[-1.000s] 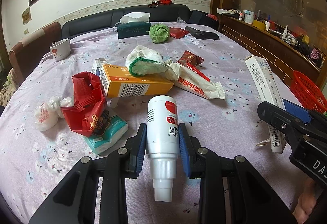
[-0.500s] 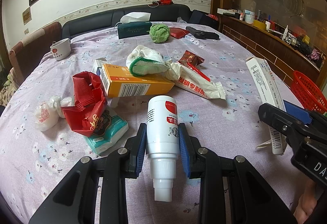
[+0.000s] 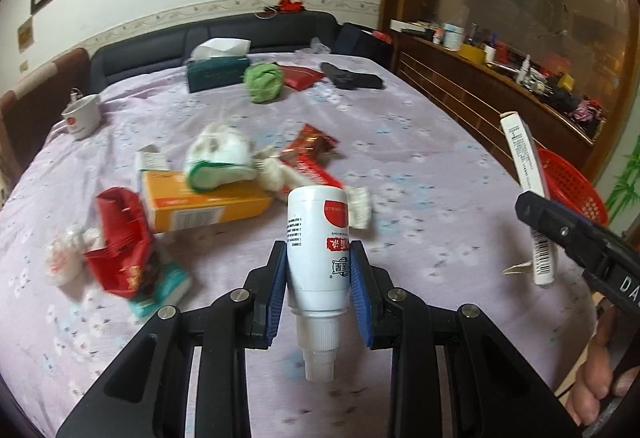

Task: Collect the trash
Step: 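Carry both items to the red mesh basket and open both tools over it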

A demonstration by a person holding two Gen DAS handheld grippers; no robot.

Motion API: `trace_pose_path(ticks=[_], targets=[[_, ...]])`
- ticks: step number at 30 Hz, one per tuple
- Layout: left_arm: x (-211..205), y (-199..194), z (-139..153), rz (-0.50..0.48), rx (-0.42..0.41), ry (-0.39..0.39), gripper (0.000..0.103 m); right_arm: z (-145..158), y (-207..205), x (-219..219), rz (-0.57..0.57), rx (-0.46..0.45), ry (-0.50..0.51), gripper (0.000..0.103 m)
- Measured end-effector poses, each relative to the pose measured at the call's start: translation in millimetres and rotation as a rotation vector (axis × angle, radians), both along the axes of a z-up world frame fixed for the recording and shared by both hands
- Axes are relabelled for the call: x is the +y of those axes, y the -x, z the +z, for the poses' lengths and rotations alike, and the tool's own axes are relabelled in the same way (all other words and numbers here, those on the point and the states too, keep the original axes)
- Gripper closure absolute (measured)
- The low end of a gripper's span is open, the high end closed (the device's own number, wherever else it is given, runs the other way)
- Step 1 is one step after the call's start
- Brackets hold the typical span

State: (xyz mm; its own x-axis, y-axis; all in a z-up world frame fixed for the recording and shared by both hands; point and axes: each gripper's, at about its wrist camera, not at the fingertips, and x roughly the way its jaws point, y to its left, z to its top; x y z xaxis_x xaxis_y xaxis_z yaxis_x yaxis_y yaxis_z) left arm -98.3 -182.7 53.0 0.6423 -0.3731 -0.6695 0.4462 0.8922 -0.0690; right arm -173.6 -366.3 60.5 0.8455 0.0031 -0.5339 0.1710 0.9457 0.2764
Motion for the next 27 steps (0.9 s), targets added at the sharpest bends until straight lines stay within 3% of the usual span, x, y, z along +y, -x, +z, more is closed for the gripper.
trace_pose_path(ticks=[7,16,22,27], targets=[[-61,6,24,-0.112,-0.006,0.003,0.074,16,26,-63,-0.099,-0.047,-0.074,0.044],[-199,26,62,-0.395,0.031,0.104,0.074,46,84,-191,-0.333,-0.107,-0.154,0.044],[-286,34,58,-0.497,0.068,0.112,0.074,39,98,-256,-0.414,-0.088,-0.230,0.043],[-341,28,38,-0.516,0.111,0.074,0.074,22,87,-290,-0.448,-0.040,-0.252,0.042]])
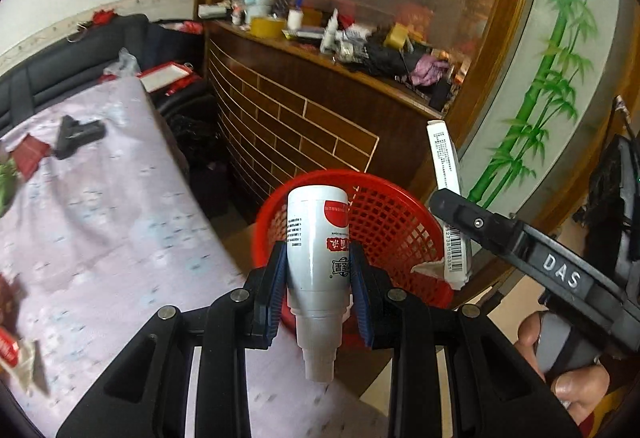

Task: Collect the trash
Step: 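Carry both items to the red mesh basket and open both tools over it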

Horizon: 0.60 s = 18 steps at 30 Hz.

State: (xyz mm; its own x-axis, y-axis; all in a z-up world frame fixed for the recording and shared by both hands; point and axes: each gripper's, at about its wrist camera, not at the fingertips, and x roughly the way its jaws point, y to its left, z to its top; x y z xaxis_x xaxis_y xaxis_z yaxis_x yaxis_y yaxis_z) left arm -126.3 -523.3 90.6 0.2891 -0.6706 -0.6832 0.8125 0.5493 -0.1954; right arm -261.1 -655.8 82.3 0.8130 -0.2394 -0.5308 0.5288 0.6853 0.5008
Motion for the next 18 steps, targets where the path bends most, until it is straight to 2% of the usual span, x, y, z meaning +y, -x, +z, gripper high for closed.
trace_pose_path(ticks=[3,5,8,11,14,18], targets=[[-22,-4,-10,0.011,0.000,-0.014,0.073,-11,-6,-16,0.002,0.027,-0.020,0.041],[-27,-12,-16,0.025,0.030,-0.015,0.057,-15,-5,-25,-0.003,0.033,-0.038,0.039],[-18,-12,-15,0.034,0.023,-0.012,0.055,-14,4,-28,-0.002,0.013,-0.039,0.035],[0,-8,-8,0.046,0.002,0.000,0.053,-11,8,-21,0.007,0.012,-0.025,0.034],[27,-3,0,0.078,-0.023,0.016,0.042,-6,5,-3,0.030,0.017,0.013,0.034],[75,2,5,0.127,-0.061,0.013,0.041,1,-6,41,0.127,0.016,0.056,0.034]])
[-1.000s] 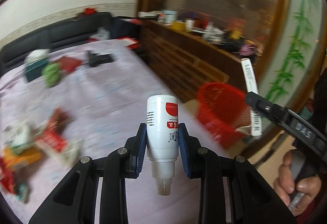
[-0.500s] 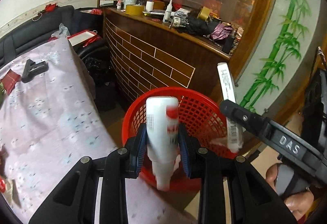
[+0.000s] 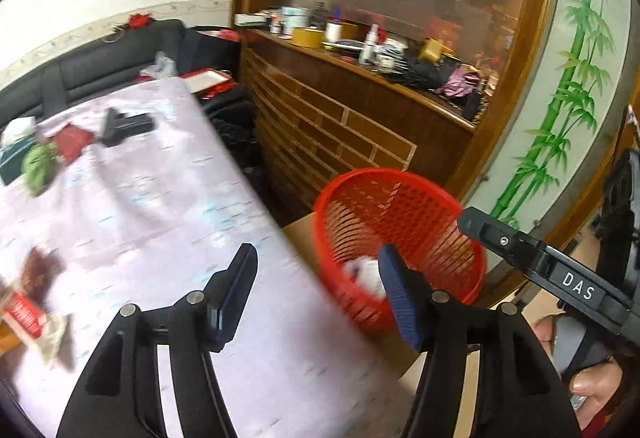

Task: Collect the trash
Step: 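Move both open tools back over the table toward the remaining trash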

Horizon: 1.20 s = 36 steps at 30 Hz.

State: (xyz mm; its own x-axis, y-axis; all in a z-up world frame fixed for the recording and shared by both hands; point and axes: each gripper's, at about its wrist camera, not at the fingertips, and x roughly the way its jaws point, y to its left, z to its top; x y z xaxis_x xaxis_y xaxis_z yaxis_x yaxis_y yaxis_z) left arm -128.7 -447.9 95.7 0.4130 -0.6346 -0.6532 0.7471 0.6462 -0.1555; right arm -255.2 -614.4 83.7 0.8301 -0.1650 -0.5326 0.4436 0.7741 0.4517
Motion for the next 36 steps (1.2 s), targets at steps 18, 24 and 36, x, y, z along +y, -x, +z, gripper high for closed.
trace_pose_path(ticks=[18,24,36], targets=[[271,-29,-14,0.367,0.023,0.000,0.041,-25,-98,213,0.485,0.109,0.034,0.034],[371,-46,-14,0.500,0.025,0.020,0.041,-32,-119,268,0.631,0.153,0.022,0.034],[504,-82,-34,0.708,0.087,0.055,0.041,-27,-186,395,0.881,0.174,-0.011,0.037]])
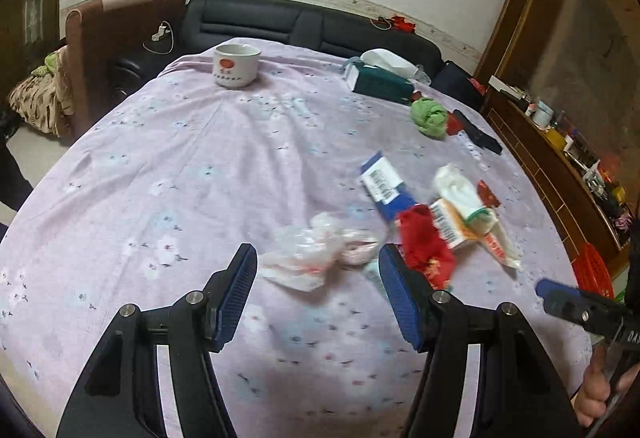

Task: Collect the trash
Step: 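Move both open tools back over the table toward the remaining trash, then grasp the red wrapper with the right tool while the left tool grasps the plastic bag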

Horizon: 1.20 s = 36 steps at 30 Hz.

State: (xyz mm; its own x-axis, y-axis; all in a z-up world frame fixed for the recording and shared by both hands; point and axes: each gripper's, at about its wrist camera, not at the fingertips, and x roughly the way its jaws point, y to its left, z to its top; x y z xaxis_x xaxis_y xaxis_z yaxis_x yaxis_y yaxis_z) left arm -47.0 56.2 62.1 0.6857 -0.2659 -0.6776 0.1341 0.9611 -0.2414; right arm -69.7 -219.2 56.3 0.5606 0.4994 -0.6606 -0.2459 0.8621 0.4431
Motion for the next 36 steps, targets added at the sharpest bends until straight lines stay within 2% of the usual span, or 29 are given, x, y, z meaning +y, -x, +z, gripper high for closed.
trace_pose_path(ticks=[4,7,8,9,10,11,12,16,22,27,29,32,36], targets=[[6,-5,-4,-0.033,0.004,-0.004,0.041,-10,-33,34,0.023,0.025,0.014,0.039],[6,-12,-7,-0.054,0.013,-0.020,0.041,-22,-57,58,0.025,0.044,0.044,0.046],[6,-15,-8,-0.068,0.020,-0.026,0.041,-27,-64,65,0.029,0.053,0.057,0.053],[6,-19,-9,-0.070,0.021,-0.029,0.041,-30,-68,69,0.030,0.058,0.067,0.071],[5,-22,-10,-0.075,0.022,-0.033,0.041,-35,-71,72,0.027,0.069,0.082,0.079],[3,-24,-10,-0.088,0.024,-0.034,0.041,-37,-71,71,0.022,0.077,0.080,0.082],[2,-27,-11,-0.104,0.026,-0.034,0.041,-37,-68,68,0.023,0.074,0.068,0.092],[-14,-37,-15,-0.162,0.027,-0.068,0.034,-22,-49,48,0.013,0.021,0.043,0.093],[-39,-62,-36,-0.188,0.089,-0.161,0.035,-6,-18,10,-0.012,-0.027,0.005,0.093],[-49,-71,-52,-0.189,0.142,-0.170,0.061,-4,-4,-5,-0.024,-0.049,-0.007,0.093],[-51,-68,-52,-0.163,0.128,-0.197,0.070,-8,3,-10,-0.029,-0.048,-0.015,0.093],[-46,-54,-43,-0.128,0.095,-0.129,0.072,-11,15,-16,-0.046,-0.065,0.002,0.093],[-48,-12,-20,-0.067,-0.039,-0.100,0.072,-13,30,-26,-0.105,-0.113,0.055,0.093]])
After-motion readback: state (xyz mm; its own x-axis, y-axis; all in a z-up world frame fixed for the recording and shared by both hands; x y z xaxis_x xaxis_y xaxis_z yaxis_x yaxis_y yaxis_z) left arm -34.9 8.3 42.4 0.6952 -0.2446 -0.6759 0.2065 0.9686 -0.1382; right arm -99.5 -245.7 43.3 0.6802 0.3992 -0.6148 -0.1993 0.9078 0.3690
